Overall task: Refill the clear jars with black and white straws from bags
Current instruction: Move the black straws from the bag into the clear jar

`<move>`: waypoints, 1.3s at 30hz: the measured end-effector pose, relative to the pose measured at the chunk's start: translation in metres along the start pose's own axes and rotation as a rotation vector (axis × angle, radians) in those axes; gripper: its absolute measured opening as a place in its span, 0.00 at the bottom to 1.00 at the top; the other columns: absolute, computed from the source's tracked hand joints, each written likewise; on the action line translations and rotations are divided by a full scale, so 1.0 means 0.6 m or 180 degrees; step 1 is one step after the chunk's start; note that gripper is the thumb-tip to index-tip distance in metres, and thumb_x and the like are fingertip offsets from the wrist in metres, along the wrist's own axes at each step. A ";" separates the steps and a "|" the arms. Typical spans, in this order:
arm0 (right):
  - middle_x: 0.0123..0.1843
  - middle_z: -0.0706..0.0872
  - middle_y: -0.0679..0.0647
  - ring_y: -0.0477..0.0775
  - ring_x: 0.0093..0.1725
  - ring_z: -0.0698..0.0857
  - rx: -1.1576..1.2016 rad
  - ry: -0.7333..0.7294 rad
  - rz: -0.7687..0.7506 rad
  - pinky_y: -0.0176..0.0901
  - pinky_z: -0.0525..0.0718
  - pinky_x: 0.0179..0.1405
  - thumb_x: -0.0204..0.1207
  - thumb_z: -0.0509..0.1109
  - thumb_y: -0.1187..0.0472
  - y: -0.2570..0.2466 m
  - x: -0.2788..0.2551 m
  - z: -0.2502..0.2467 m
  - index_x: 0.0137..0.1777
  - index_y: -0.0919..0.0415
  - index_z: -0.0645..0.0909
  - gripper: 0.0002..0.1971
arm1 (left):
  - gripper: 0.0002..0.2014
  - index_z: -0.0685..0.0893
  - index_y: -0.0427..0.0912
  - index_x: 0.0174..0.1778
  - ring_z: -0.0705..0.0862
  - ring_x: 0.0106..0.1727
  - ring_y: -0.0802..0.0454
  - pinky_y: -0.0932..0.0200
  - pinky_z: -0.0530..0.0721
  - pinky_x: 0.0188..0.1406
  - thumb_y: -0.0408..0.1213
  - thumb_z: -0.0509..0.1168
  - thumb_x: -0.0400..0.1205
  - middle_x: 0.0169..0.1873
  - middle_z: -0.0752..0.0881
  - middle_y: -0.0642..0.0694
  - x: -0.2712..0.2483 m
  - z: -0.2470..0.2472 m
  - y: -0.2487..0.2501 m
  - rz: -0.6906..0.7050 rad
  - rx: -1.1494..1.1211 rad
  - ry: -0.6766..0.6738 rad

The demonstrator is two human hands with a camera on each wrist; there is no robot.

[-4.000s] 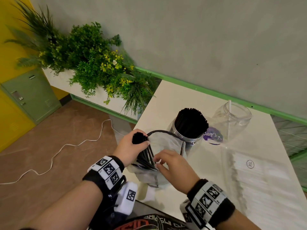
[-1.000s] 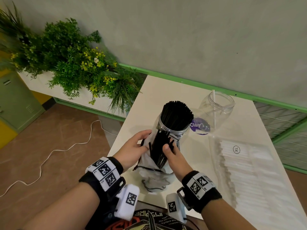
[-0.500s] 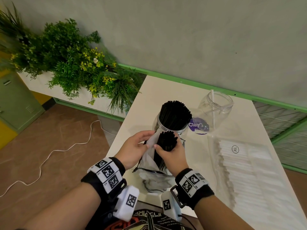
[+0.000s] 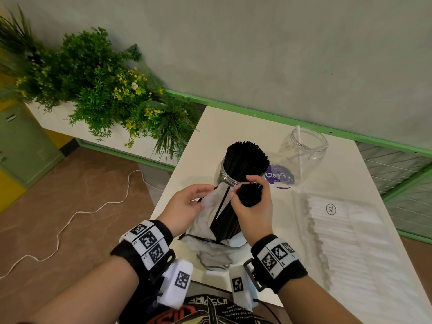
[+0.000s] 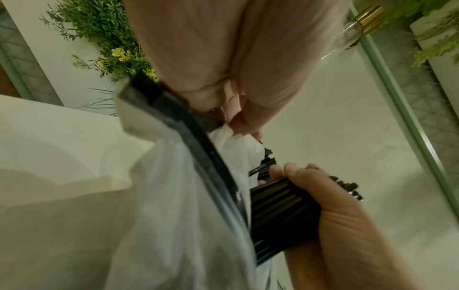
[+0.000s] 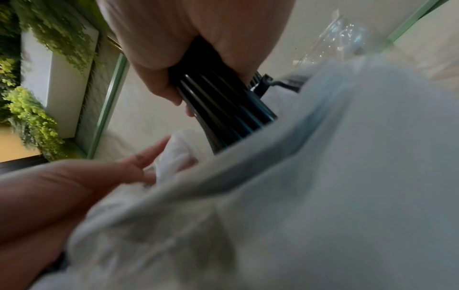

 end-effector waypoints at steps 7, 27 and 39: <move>0.53 0.82 0.44 0.38 0.55 0.81 -0.0290 -0.0089 0.0194 0.27 0.76 0.57 0.68 0.77 0.71 0.041 -0.011 0.013 0.62 0.51 0.74 0.26 | 0.25 0.83 0.52 0.56 0.85 0.58 0.56 0.63 0.81 0.60 0.16 0.58 0.79 0.55 0.88 0.51 0.001 0.021 0.004 -0.0010 -0.0023 -0.0156; 0.49 0.84 0.48 0.41 0.47 0.84 -0.0146 -0.0043 0.0355 0.35 0.83 0.50 0.67 0.75 0.73 0.048 -0.004 0.012 0.55 0.54 0.76 0.21 | 0.18 0.85 0.44 0.55 0.84 0.54 0.58 0.72 0.80 0.53 0.18 0.61 0.79 0.54 0.87 0.39 0.011 0.013 0.005 0.0183 -0.0060 -0.0155; 0.45 0.83 0.46 0.39 0.44 0.83 0.0267 -0.0011 0.0618 0.34 0.82 0.45 0.63 0.75 0.70 0.062 0.011 -0.021 0.51 0.55 0.76 0.18 | 0.41 0.65 0.56 0.74 0.77 0.63 0.52 0.55 0.77 0.65 0.46 0.69 0.62 0.65 0.72 0.50 0.024 0.022 -0.045 -0.0349 0.1120 -0.0420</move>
Point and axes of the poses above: each hand's wrist, its own x-axis towards the middle knuckle, its own z-axis out of the palm, y = z × x, the point moved 5 cm from there along x, towards the middle knuckle
